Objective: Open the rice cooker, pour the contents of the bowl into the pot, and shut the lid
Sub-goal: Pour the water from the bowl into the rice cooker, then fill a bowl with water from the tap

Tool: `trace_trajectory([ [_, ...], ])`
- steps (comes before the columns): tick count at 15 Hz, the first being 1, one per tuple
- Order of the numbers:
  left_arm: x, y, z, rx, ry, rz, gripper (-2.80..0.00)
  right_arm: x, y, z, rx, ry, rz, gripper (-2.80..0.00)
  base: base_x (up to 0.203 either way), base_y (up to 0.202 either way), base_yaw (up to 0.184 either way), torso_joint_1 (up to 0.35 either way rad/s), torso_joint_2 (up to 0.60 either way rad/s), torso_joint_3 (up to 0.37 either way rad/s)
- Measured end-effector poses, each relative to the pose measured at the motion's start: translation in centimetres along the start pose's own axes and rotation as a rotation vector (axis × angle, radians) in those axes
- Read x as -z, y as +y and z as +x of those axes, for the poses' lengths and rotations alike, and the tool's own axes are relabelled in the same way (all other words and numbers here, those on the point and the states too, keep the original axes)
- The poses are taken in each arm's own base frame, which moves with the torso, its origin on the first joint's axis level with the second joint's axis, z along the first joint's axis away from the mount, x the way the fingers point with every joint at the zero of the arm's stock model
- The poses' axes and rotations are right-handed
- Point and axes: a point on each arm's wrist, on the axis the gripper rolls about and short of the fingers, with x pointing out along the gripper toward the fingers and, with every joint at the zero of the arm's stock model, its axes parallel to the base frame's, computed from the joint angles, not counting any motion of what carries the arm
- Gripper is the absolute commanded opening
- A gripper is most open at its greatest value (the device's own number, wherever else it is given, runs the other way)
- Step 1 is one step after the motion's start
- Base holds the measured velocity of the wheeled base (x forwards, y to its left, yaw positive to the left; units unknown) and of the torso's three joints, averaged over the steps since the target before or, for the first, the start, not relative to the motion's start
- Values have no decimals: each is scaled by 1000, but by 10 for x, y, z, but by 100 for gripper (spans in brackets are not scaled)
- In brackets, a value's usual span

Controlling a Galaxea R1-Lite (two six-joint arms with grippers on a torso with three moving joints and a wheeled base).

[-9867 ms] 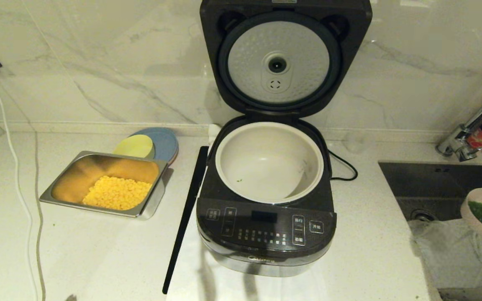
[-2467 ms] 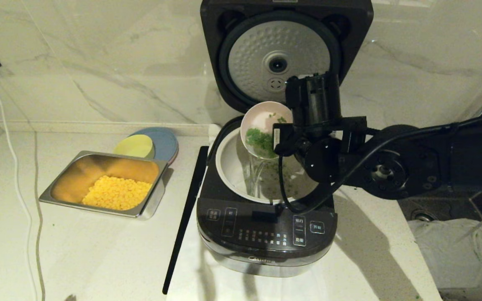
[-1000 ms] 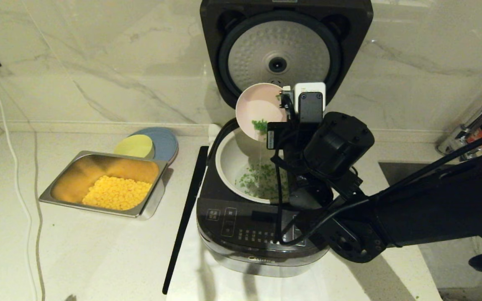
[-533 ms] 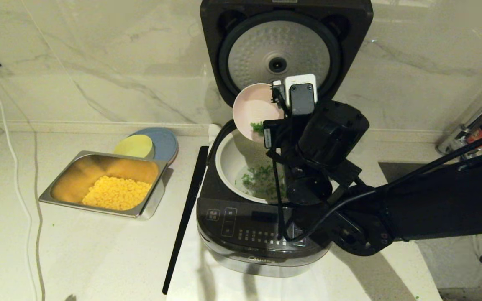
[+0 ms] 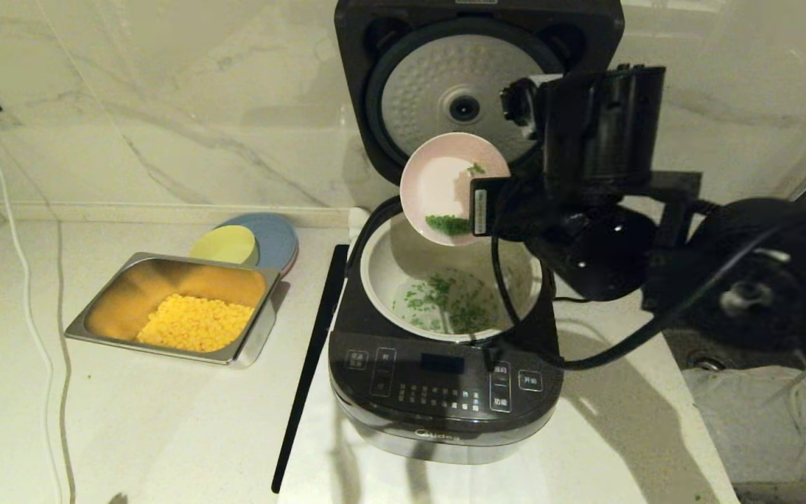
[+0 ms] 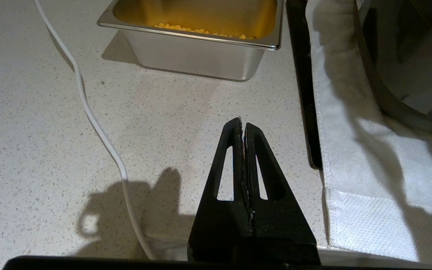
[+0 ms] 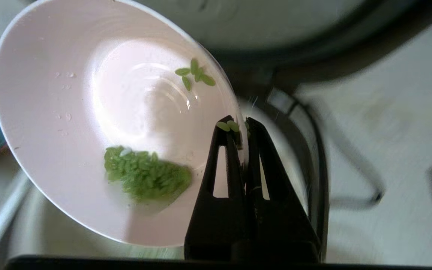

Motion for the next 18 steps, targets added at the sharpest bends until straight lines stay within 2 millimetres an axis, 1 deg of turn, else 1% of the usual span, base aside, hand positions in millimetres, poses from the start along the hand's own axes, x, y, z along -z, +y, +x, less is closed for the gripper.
trace_trajectory([
  [1, 0, 0, 0, 0, 0, 0, -280, -9, -8, -9, -40, 69, 30, -280, 0, 0, 0, 0, 0, 0],
  [3, 0, 0, 0, 0, 0, 0, -280, -31, -30, -29, -80, 198, 118, -280, 0, 0, 0, 0, 0, 0],
  [5, 0, 0, 0, 0, 0, 0, -280, -43, -60, -52, -100, 336, 173, -280, 0, 0, 0, 0, 0, 0],
  [8, 0, 0, 0, 0, 0, 0, -280, -52, -110, -81, -81, 501, 238, -280, 0, 0, 0, 0, 0, 0],
  [10, 0, 0, 0, 0, 0, 0, -280, -54, -143, -96, -31, 558, 290, -280, 0, 0, 0, 0, 0, 0],
  [11, 0, 0, 0, 0, 0, 0, -280, -53, -161, -101, 9, 571, 321, -280, 0, 0, 0, 0, 0, 0],
  [13, 0, 0, 0, 0, 0, 0, -280, -44, -192, -108, 106, 595, 374, -280, 0, 0, 0, 0, 0, 0],
  [15, 0, 0, 0, 0, 0, 0, -280, -29, -226, -114, 219, 619, 429, -280, 0, 0, 0, 0, 0, 0],
  [18, 0, 0, 0, 0, 0, 0, -280, -9, -280, -124, 374, 602, 538, -280, 0, 0, 0, 0, 0, 0],
])
